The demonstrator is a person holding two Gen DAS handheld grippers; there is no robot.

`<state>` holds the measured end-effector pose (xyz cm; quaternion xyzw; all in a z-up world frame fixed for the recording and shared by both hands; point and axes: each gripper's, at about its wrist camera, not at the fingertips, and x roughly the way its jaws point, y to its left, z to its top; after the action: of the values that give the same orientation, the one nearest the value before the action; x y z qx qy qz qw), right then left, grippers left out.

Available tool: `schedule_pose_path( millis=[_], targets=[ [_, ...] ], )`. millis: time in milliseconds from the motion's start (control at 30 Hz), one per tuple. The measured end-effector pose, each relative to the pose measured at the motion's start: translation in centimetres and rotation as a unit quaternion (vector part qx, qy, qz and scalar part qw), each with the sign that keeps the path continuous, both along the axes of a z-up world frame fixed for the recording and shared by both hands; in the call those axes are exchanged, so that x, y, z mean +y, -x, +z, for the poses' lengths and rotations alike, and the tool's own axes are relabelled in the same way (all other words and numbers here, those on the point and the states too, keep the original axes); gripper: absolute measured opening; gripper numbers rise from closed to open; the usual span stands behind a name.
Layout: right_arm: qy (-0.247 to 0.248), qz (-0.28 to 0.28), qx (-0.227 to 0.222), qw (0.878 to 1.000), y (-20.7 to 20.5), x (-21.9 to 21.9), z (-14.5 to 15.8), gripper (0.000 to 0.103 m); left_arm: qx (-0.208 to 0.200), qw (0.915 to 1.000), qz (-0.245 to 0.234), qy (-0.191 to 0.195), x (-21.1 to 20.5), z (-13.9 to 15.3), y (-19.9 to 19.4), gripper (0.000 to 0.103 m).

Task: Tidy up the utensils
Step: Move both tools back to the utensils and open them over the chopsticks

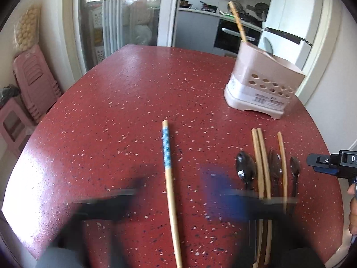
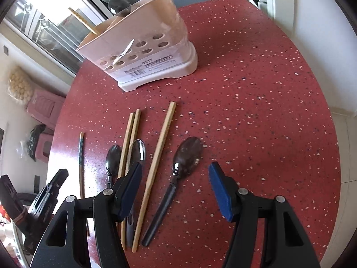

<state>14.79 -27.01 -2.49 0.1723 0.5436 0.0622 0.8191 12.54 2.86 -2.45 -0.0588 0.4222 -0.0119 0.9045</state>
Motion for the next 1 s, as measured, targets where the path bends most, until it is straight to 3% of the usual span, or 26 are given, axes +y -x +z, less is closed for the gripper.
schedule_pose_path(
  millis=[133, 200, 433, 633, 933, 1000],
  targets=[
    [0.003, 0.005, 0.007, 1.0, -1.2, 0.7, -0.1, 0.066, -0.007, 0.9999, 0.006, -0.008, 0.1, -0.1, -0.6, 0.103],
    [0.008, 0.004, 0.012, 1.0, -2.1, 0.9, -0.1, 0.059, -0.002, 0.9998, 0.007, -0.016, 0.3, -0.4, -1.3, 0.103],
    [0.014, 0.008, 0.044, 0.999, -4.9, 1.6, -0.5, 0.044, 0.048, 0.9978, -0.005, -0.046, 0.9, -2.3, -3.5, 0.103],
    [0.026, 0.004, 0.075, 0.997, -6.3, 2.5, -1.4, 0.038, 0.082, 0.9959, -0.016, -0.034, 1.4, -3.6, -4.8, 0.103],
    [0.088, 0.024, 0.092, 0.992, -7.4, 5.3, -2.0, 0.03, 0.113, 0.9919, -0.04, -0.044, 1.3, -4.6, -5.3, 0.103],
    [0.107, 0.031, 0.093, 0.989, -7.5, 6.0, -2.1, 0.029, 0.112, 0.9912, -0.051, -0.05, 1.0, -4.5, -5.4, 0.098]
  ],
)
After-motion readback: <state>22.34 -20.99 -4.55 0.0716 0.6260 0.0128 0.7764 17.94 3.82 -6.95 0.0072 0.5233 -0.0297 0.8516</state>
